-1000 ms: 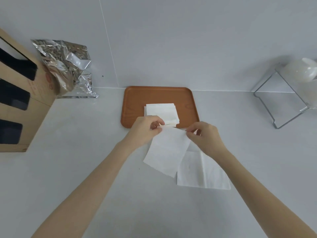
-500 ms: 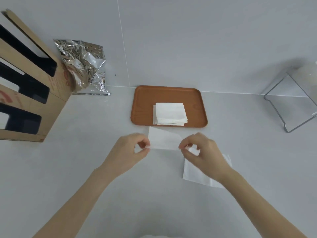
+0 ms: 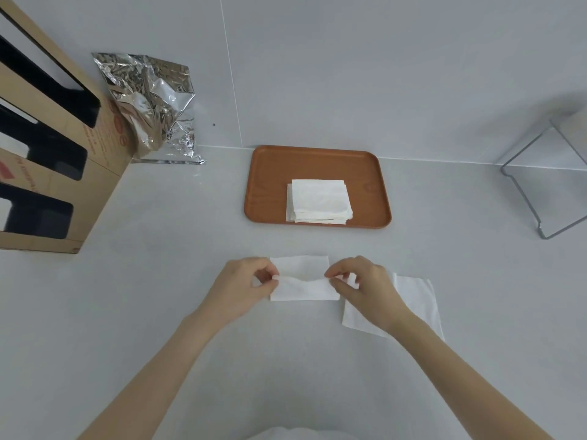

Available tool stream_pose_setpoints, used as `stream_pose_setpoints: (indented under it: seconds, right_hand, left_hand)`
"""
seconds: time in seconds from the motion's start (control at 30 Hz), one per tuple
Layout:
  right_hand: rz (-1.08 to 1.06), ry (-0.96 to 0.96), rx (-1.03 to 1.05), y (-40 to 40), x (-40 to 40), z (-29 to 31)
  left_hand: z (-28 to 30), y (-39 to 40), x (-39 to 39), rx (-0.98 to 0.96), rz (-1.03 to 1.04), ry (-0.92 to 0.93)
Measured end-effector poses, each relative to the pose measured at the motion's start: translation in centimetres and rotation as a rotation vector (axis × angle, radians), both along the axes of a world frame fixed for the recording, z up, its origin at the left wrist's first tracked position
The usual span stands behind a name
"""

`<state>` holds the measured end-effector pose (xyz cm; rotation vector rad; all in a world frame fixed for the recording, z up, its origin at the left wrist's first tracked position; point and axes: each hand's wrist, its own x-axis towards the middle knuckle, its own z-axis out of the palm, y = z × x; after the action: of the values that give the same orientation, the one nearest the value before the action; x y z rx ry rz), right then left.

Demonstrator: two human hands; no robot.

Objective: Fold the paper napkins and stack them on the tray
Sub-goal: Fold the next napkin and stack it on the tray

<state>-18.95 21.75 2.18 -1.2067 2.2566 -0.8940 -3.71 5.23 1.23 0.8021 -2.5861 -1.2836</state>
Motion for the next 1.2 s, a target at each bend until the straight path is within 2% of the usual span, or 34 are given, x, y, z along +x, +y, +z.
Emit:
stream_pose_setpoints:
  seconds: [0.17, 0.27, 0.4, 0.63, 0.7, 0.83, 0.9, 1.03, 1.2]
  right_hand:
    - [-0.041, -0.012, -0.020, -2.8, -1.9, -1.1]
    - [-0.045, -0.024, 0.050, -4.3, -2.5, -2.9]
    - [-0.082, 0.046, 0.098, -5.2, -2.6, -4.6]
    - [0.017, 0.221, 0.011, -3.9, -2.2, -3.6]
    - [0.122, 0.256, 0.030, -2.8, -2.0, -3.0]
    - [0.333, 0.348, 0.164, -0.4, -1.4, -3.7]
    - [0.335, 0.381, 0.191, 0.4, -1.3, -4.6]
    - [0.246, 0.425, 0.116, 0.6, -0.7, -5.7]
    - [0.213, 0.491, 0.051, 0.7, -0.4, -6.3]
  left_hand:
    - [-1.0, -1.8, -2.2, -0.054, 0.043, -0.093]
    - [-2.3, -2.2, -2.9, -0.109, 0.034, -0.177]
    - [-3.5, -2.4, -3.0, -0.135, 0.053, -0.198]
    - [-2.5, -2.2, -2.0, -0.191, 0.028, -0.114]
    - [-1.9, -1.6, -1.4, -0.193, -0.039, -0.082]
    - [-2.3, 0.3, 0.0, -0.269, -0.229, -0.128]
    - [-3.2, 0.7, 0.6, -0.325, -0.255, -0.123]
    - [-5.0, 1.0, 1.0, -0.399, -0.190, -0.073]
    - [-5.8, 1.1, 1.3, -0.421, -0.124, 0.010]
